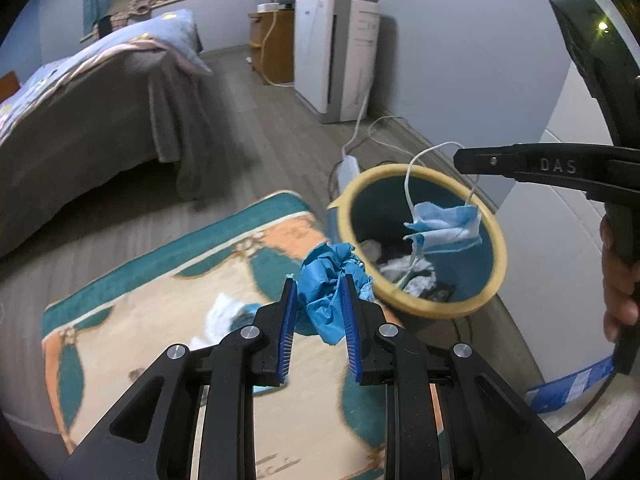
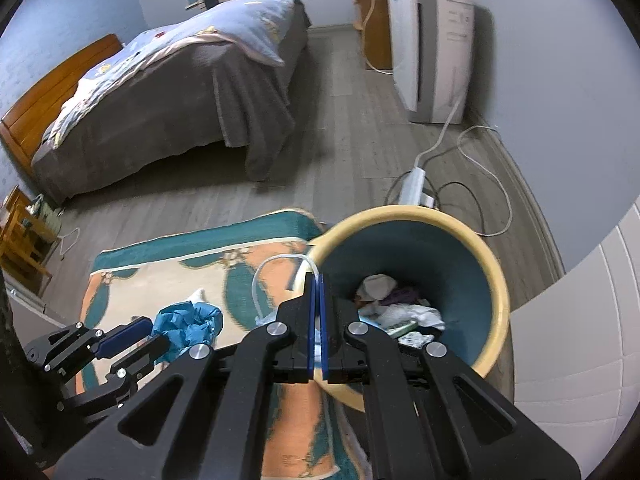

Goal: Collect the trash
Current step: 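Carry the mask with the right tool while the left tool carries the blue plastic over the bin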

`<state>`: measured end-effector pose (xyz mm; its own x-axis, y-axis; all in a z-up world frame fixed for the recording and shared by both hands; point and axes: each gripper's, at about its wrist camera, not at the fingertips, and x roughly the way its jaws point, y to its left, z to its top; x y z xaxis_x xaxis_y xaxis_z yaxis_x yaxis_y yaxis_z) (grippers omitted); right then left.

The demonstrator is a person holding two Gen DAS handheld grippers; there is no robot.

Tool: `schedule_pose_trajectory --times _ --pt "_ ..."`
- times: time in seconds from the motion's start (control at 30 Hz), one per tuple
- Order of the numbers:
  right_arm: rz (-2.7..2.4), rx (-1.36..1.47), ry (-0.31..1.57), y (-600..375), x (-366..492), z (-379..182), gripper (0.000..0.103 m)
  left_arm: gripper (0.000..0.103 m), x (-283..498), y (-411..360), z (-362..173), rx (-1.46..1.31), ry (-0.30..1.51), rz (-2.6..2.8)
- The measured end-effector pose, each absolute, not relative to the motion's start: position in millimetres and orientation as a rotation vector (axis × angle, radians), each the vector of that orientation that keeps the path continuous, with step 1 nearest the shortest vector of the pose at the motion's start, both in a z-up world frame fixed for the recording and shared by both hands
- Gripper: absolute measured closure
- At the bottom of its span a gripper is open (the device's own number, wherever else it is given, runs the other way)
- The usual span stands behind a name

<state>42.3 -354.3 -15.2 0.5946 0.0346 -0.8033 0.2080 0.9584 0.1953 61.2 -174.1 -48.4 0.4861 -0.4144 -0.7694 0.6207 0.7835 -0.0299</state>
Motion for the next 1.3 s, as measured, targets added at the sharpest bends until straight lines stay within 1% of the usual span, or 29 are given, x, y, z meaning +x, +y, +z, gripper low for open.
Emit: schedule_pose_trajectory --times 0.73,1.03,1.13,1.3 --pt "-0.219 0.392 0.959 -436.8 30.9 -47.2 0.102 0.079 62.1 -251.1 -73.6 0.302 0.863 -0.76" --pt "-0.263 0.352 1.024 -441.3 33.4 -69.8 0.102 0.079 60.2 -274.5 -105.4 0.374 0.93 -0.77" --pt "-0.28 0.361 1.043 -442.8 35.0 -76.5 0.102 0.079 58.8 -282.4 -114.7 0.42 0.921 -0.76" --pt "-0.307 0.358 1.019 -446.6 36.0 -77.5 0.102 0.079 60.3 -290.9 -118.7 0.444 0.898 -0.755"
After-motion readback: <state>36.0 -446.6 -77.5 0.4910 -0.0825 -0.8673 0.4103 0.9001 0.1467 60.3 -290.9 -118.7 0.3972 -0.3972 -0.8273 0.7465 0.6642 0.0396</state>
